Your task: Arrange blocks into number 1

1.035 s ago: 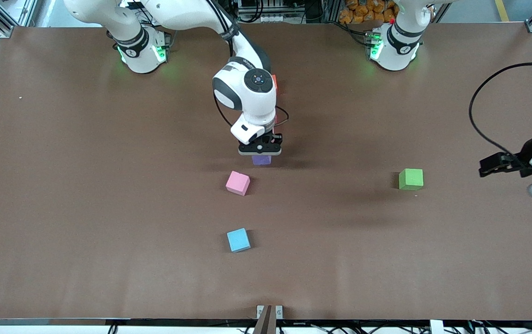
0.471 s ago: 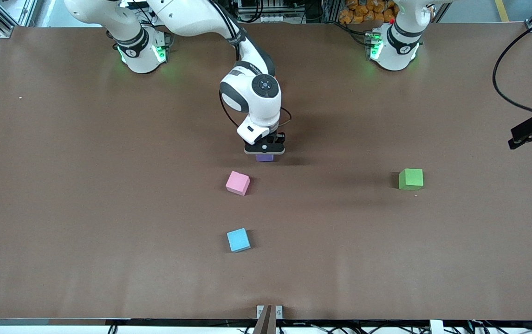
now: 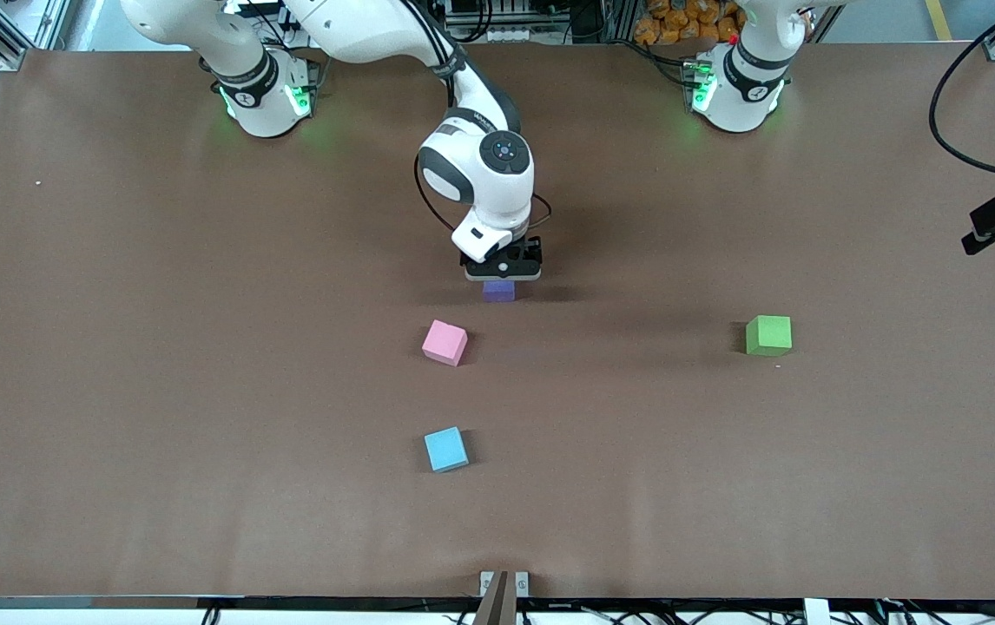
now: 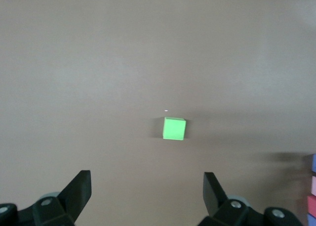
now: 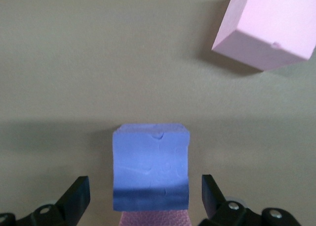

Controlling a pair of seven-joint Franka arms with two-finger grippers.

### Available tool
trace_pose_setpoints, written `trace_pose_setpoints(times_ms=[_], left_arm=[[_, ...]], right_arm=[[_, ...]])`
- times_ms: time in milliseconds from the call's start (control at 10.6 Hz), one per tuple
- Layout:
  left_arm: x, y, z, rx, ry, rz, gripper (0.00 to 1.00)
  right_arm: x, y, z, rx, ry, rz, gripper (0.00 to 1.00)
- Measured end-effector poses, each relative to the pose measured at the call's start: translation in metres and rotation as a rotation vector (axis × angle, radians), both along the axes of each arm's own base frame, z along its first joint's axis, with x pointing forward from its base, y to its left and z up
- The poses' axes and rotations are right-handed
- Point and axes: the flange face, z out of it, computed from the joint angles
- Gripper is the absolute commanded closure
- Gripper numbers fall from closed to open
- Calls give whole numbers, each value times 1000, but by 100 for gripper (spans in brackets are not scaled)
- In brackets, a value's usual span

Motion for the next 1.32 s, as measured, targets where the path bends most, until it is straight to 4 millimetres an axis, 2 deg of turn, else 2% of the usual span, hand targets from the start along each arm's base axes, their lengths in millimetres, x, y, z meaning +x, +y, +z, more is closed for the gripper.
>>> trace_pose_setpoints(times_ms=[94, 188, 376, 565, 941, 1318], left_arm=[[-3, -12, 2, -3, -1, 7, 0], [-6, -25, 2, -5, 1, 3, 0], [-10, -44, 0, -6, 10, -13, 0], [-13, -45, -3, -6, 21, -16, 0], [-18, -42, 0, -1, 31, -69, 0], [-19, -42, 1, -1, 32, -73, 0]], right_arm=[[15, -10, 21, 21, -21, -31, 0], [39, -30, 52, 39, -38, -78, 0], [84, -95, 127, 41, -42, -175, 0], [112, -164, 186, 24, -28, -203, 0], [146, -291, 249, -7, 7, -183, 0], [164, -390, 285, -16, 7, -162, 0]])
